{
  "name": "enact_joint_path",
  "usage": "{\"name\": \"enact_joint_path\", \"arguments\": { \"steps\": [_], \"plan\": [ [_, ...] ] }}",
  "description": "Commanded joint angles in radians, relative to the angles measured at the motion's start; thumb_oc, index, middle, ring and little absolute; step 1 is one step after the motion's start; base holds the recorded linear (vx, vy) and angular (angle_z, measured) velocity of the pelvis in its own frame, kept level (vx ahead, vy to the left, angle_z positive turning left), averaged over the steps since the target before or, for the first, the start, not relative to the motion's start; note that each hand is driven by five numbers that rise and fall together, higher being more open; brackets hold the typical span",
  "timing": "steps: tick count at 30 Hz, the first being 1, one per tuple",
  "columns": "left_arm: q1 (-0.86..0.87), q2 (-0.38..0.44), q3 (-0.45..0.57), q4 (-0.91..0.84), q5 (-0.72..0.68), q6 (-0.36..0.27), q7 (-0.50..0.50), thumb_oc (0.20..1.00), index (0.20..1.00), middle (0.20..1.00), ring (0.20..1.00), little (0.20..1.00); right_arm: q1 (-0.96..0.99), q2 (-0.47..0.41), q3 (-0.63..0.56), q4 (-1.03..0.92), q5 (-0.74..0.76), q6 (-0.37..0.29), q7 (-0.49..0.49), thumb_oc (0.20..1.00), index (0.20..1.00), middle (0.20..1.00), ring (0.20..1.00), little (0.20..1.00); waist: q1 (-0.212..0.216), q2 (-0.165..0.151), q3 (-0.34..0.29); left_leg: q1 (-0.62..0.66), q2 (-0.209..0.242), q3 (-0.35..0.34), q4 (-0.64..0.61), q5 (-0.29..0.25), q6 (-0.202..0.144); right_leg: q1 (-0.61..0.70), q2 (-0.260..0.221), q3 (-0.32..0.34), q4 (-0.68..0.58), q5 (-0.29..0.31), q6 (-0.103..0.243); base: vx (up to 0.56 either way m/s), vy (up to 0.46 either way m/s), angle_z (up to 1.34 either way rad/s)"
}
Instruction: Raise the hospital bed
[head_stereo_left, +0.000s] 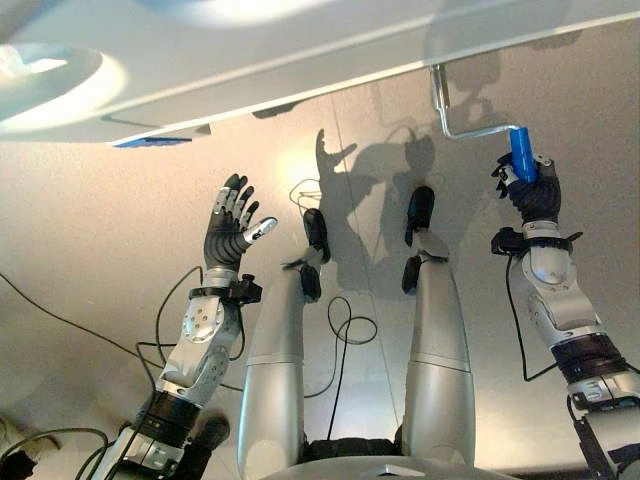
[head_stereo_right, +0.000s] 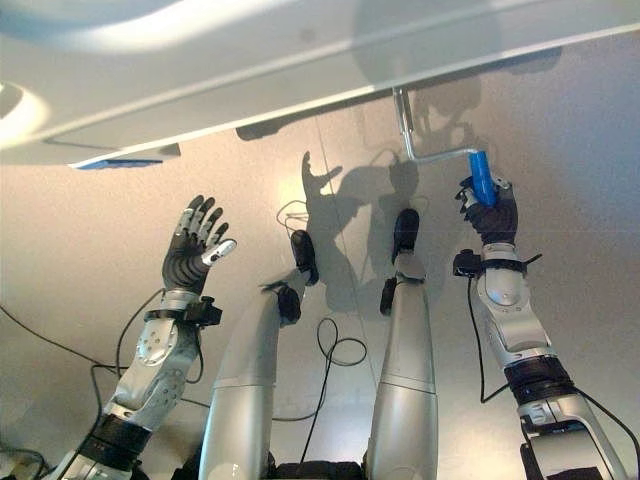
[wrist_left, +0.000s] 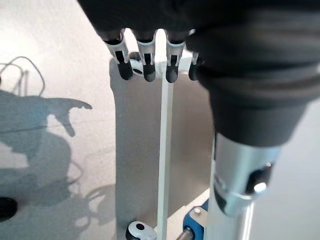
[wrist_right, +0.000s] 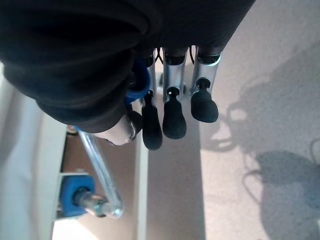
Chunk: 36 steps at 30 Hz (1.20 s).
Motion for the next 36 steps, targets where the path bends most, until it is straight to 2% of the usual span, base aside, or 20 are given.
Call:
{"name": "enact_joint_path", "arguments": {
  "steps": [1, 9, 12, 20, 24, 36],
  "plan": [
    [0.073, 0.019, 0.035, -0.048, 0.005, -0.025, -0.006, 1.000, 1.000, 1.000, 1.000, 1.000, -0.032, -0.149, -0.255, -0.203, 0.078, -0.204, -0.064, 0.200, 0.200, 0.200, 0.200, 0.200, -0.035, 0.002, -0.031, 0.019, 0.064, -0.122, -0.204, 0.190, -0.140, 0.023, 0.049, -0.082, 0.068, 0.000, 0.004, 0.00, 0.000, 0.00],
    [0.105, 0.029, 0.042, -0.061, 0.007, -0.021, -0.010, 1.000, 1.000, 1.000, 1.000, 1.000, 0.015, -0.145, -0.138, -0.400, 0.133, -0.196, 0.063, 0.200, 0.200, 0.200, 0.200, 0.200, -0.023, -0.003, -0.031, 0.014, 0.060, -0.130, -0.188, 0.196, -0.138, 0.032, 0.046, -0.090, 0.072, 0.007, 0.004, 0.00, 0.005, 0.01],
    [0.115, 0.017, 0.063, -0.063, -0.004, -0.031, 0.002, 1.000, 1.000, 1.000, 1.000, 1.000, 0.010, -0.158, -0.065, -0.460, 0.136, -0.171, 0.098, 0.200, 0.200, 0.200, 0.200, 0.200, -0.009, -0.003, -0.031, 0.013, 0.057, -0.136, -0.186, 0.200, -0.138, 0.039, 0.042, -0.096, 0.067, 0.009, 0.004, -0.01, 0.011, 0.03],
    [0.140, -0.002, 0.097, -0.066, -0.008, -0.039, 0.029, 1.000, 1.000, 1.000, 1.000, 1.000, -0.025, -0.145, 0.052, -0.496, 0.152, -0.141, 0.124, 0.200, 0.200, 0.200, 0.200, 0.200, 0.017, -0.002, -0.031, 0.008, 0.048, -0.146, -0.187, 0.207, -0.133, 0.051, 0.036, -0.108, 0.061, 0.015, 0.004, 0.00, 0.000, 0.01],
    [0.145, -0.002, 0.111, -0.059, 0.003, -0.038, 0.049, 1.000, 1.000, 1.000, 1.000, 1.000, -0.038, -0.088, 0.117, -0.519, 0.174, -0.130, 0.130, 0.200, 0.200, 0.200, 0.200, 0.200, 0.031, -0.010, -0.031, 0.009, 0.041, -0.151, -0.193, 0.212, -0.130, 0.064, 0.034, -0.117, 0.043, 0.023, 0.004, 0.00, 0.000, 0.00],
    [0.103, -0.013, 0.067, -0.035, 0.011, -0.027, 0.064, 1.000, 1.000, 1.000, 1.000, 1.000, -0.156, -0.025, 0.274, -0.488, 0.174, -0.088, 0.142, 0.200, 0.200, 0.200, 0.200, 0.200, 0.050, -0.003, -0.031, 0.016, 0.027, -0.152, -0.196, 0.212, -0.121, 0.088, 0.029, -0.124, 0.019, 0.030, 0.003, -0.01, 0.040, 0.00]
  ]
}}
